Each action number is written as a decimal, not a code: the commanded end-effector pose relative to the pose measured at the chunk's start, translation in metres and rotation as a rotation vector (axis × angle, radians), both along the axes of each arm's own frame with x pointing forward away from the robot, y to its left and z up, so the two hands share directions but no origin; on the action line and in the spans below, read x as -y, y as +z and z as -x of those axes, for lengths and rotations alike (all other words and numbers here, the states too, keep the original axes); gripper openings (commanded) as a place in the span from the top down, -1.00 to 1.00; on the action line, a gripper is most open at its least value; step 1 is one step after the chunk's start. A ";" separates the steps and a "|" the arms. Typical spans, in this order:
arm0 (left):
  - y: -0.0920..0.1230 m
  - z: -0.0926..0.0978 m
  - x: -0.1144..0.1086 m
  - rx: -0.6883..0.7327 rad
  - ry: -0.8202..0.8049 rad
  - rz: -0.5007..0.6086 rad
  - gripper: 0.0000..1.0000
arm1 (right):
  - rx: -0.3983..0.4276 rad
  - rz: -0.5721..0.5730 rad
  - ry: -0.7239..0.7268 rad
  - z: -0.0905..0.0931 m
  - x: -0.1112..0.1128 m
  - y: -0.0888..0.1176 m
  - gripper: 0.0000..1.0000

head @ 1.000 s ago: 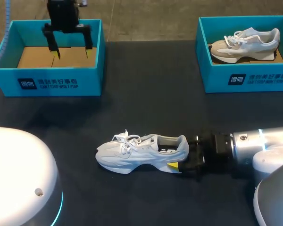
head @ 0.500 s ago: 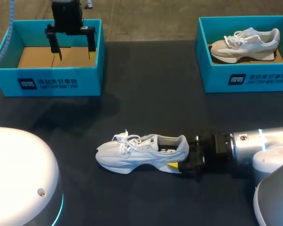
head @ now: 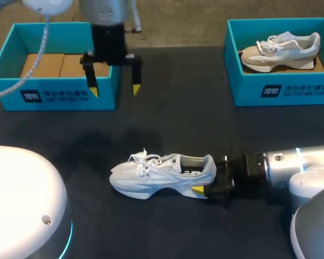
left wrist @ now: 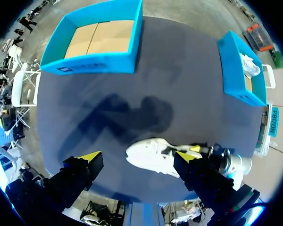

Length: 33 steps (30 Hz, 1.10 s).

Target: Take the shoe out of the shoebox, open the shoe tongue, remove and reinsert the insole, then place the shoe into the shoebox

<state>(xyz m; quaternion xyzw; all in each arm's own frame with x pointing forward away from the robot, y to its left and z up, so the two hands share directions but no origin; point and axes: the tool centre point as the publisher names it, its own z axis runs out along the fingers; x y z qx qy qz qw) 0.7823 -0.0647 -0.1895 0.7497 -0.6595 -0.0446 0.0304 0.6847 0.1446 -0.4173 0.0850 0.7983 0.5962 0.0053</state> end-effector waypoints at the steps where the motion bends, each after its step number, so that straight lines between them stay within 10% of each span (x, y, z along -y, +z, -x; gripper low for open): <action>1: -0.006 0.044 0.003 0.064 -0.005 0.055 -1.00 | -0.001 0.005 0.000 -0.001 -0.002 0.000 1.00; 17: -0.047 0.100 0.091 0.018 -0.116 0.022 -1.00 | -0.001 0.005 0.000 -0.001 -0.002 0.000 1.00; 33: -0.059 0.099 0.102 -0.046 -0.101 0.035 -1.00 | -0.001 0.005 0.000 -0.001 -0.002 0.000 1.00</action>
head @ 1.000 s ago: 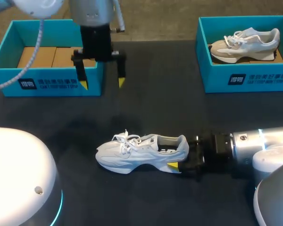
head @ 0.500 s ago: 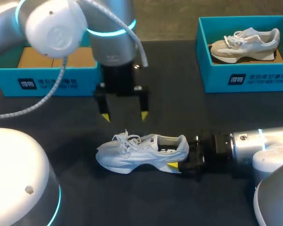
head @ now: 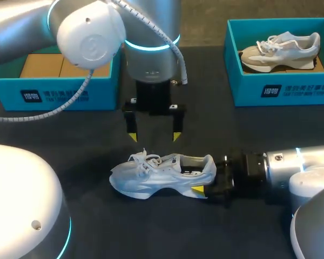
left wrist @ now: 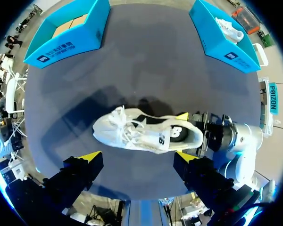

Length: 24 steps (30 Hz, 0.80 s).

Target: Take the shoe out of the shoebox, open the shoe tongue, remove and reinsert the insole, then place the shoe into the shoebox

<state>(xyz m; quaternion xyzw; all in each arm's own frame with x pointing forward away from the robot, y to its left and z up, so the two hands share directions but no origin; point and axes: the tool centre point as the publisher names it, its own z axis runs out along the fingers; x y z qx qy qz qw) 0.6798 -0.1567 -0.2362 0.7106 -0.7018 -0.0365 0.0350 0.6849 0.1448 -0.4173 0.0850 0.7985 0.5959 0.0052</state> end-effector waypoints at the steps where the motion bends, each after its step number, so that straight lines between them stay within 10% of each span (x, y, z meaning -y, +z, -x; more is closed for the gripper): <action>1: -0.016 -0.002 0.014 -0.058 0.013 0.009 -1.00 | -0.001 0.004 0.000 0.000 -0.001 0.000 1.00; 24: -0.072 0.012 0.049 -0.149 0.013 -0.198 -1.00 | -0.001 0.004 0.000 0.000 -0.001 0.000 1.00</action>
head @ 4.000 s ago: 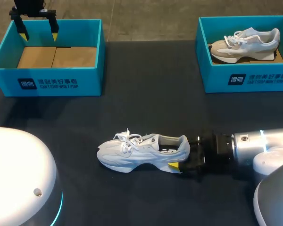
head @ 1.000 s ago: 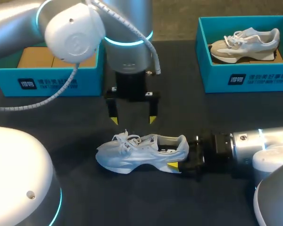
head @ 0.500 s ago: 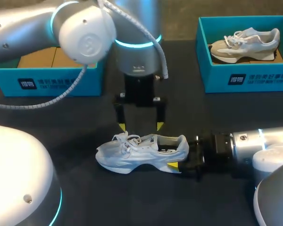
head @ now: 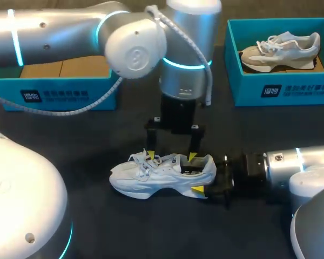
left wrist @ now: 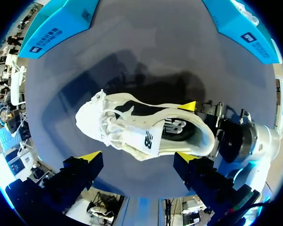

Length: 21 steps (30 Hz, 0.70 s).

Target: Take the shoe out of the shoebox, open the shoe tongue, remove and reinsert the insole, then place the shoe into the shoebox

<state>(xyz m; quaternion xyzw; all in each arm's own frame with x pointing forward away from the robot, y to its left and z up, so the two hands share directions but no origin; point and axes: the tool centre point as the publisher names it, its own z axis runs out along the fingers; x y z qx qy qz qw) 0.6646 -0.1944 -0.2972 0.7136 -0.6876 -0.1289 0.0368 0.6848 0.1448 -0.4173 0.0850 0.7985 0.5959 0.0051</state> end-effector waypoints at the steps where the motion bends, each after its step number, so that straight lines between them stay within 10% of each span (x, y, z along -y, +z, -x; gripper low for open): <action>1: -0.014 -0.004 0.011 -0.023 -0.002 -0.075 -1.00 | -0.001 0.004 -0.001 -0.001 -0.001 0.000 1.00; 9: -0.028 -0.002 0.011 -0.048 -0.001 -0.130 -1.00 | -0.001 0.004 -0.001 -0.001 -0.001 0.000 1.00; 21: -0.042 -0.002 0.005 -0.066 0.010 -0.210 -0.44 | -0.001 0.004 -0.001 -0.001 -0.001 0.000 1.00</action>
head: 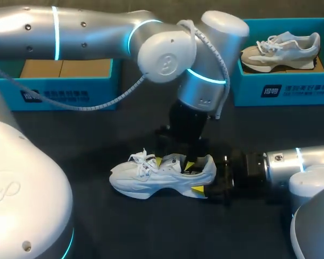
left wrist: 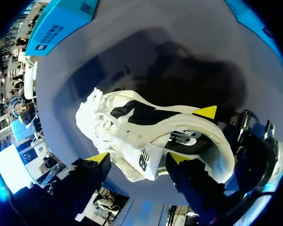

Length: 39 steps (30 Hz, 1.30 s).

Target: Take the shoe out of the shoebox, open the shoe tongue, remove and reinsert the insole, then place the shoe into the shoebox

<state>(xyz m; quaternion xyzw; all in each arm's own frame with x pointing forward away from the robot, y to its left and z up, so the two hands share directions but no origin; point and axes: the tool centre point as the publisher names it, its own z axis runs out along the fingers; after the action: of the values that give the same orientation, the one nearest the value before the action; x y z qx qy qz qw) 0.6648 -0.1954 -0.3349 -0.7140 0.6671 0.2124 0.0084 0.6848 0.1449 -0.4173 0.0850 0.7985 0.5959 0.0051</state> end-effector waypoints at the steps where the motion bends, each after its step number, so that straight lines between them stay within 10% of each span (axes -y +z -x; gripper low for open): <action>1: -0.005 -0.002 0.003 -0.008 -0.001 -0.030 -0.44 | -0.001 0.004 -0.001 0.000 -0.001 0.000 1.00; 12: -0.004 -0.003 -0.006 -0.009 0.008 -0.054 0.07 | -0.001 0.004 -0.001 0.000 -0.001 0.000 1.00; 34: 0.011 -0.001 -0.023 0.051 -0.004 0.042 0.38 | -0.001 0.004 -0.001 0.000 -0.001 0.000 1.00; 39: 0.014 -0.003 -0.029 0.063 0.009 0.102 0.97 | -0.001 0.004 -0.001 0.000 -0.001 0.000 1.00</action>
<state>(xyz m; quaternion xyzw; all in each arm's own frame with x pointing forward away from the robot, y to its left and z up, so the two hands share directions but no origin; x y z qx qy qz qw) 0.6697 -0.1793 -0.3243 -0.7170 0.6720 0.1845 0.0147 0.6848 0.1449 -0.4173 0.0850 0.7985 0.5960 0.0051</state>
